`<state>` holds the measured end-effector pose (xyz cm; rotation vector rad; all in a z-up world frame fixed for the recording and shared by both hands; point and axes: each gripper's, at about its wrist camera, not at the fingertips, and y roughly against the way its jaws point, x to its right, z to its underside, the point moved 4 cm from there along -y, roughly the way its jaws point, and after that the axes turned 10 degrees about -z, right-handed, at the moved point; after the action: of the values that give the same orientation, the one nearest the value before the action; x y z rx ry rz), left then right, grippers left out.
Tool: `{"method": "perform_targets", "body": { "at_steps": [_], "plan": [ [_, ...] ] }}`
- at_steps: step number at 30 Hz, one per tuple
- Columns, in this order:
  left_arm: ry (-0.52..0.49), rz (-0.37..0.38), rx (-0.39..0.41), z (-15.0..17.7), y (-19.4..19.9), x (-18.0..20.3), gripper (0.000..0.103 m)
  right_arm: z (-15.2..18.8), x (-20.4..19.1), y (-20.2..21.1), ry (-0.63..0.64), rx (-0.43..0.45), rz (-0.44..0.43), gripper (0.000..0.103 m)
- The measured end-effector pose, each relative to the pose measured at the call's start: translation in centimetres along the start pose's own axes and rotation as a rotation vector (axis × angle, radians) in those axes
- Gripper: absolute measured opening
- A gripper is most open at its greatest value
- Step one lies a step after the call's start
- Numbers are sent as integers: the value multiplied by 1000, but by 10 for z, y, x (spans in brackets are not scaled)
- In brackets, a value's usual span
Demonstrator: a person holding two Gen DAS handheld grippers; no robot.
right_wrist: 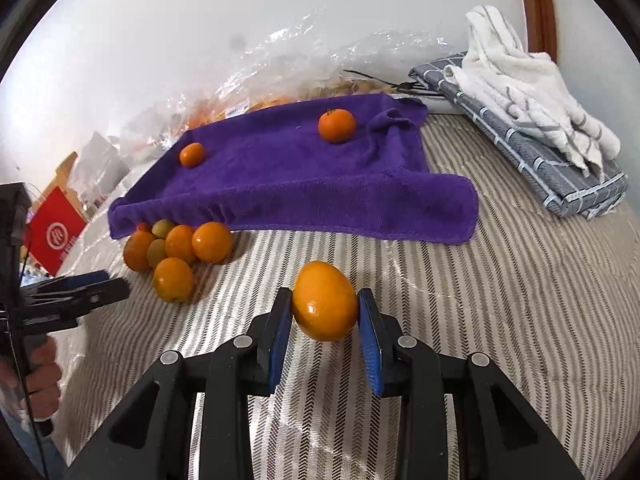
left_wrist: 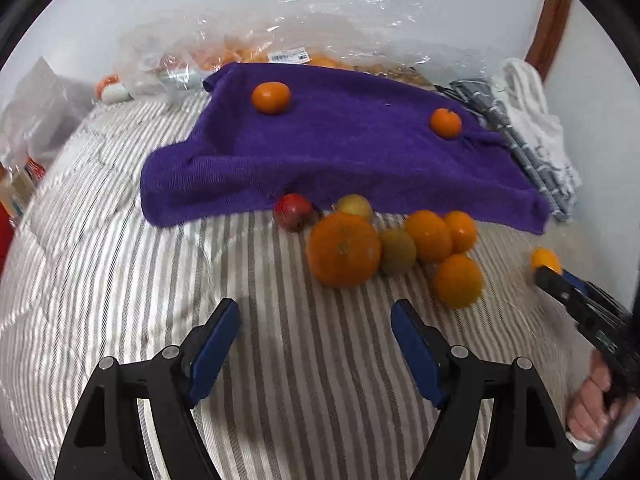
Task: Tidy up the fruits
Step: 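Grasp a large orange with the left tool while the right tool holds its orange, then carry both held oranges over the purple towel with both tools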
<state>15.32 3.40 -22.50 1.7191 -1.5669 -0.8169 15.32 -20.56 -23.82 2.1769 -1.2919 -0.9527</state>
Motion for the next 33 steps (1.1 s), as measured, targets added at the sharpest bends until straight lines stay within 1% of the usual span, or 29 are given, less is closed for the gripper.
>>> {"method": "perform_targets", "body": {
  "at_steps": [3,5,7,8,9,10,12,16,21,22,27,30,33],
  "plan": [
    [23,4,9,-9,-5,2,76,0,0,1,-4,9,-7,33],
    [30,-7,43,-13,-6,5,76,-1,1,2,-10,13,-25,33],
    [40,-8,81,-16,-7,7,72,-1,2,2,-17,14,-37,33],
    [54,5,96,-16,-8,7,67,-1,2,2,-19,14,-41,33],
    [69,22,99,-16,-10,6,56,-1,3,3,-20,15,-46,33],
    [75,26,93,-16,-11,6,51,-1,3,3,-22,15,-47,33],
    [72,27,117,-19,-9,6,39,0,3,3,-25,13,-50,33],
    [93,85,130,-18,-7,4,39,0,2,1,-22,5,-56,33],
    [179,165,193,-15,6,-12,39,0,0,-4,-7,-17,-44,33],
    [193,169,199,-14,7,-14,39,0,-1,-5,-3,-21,-44,33],
    [273,158,218,-10,12,-31,39,1,-6,-7,25,-31,-33,33],
    [295,118,243,-10,16,-37,39,1,-5,-6,20,-23,-24,33],
    [295,93,263,-11,20,-39,39,0,-2,-3,6,-7,-27,33]
  ]
}}
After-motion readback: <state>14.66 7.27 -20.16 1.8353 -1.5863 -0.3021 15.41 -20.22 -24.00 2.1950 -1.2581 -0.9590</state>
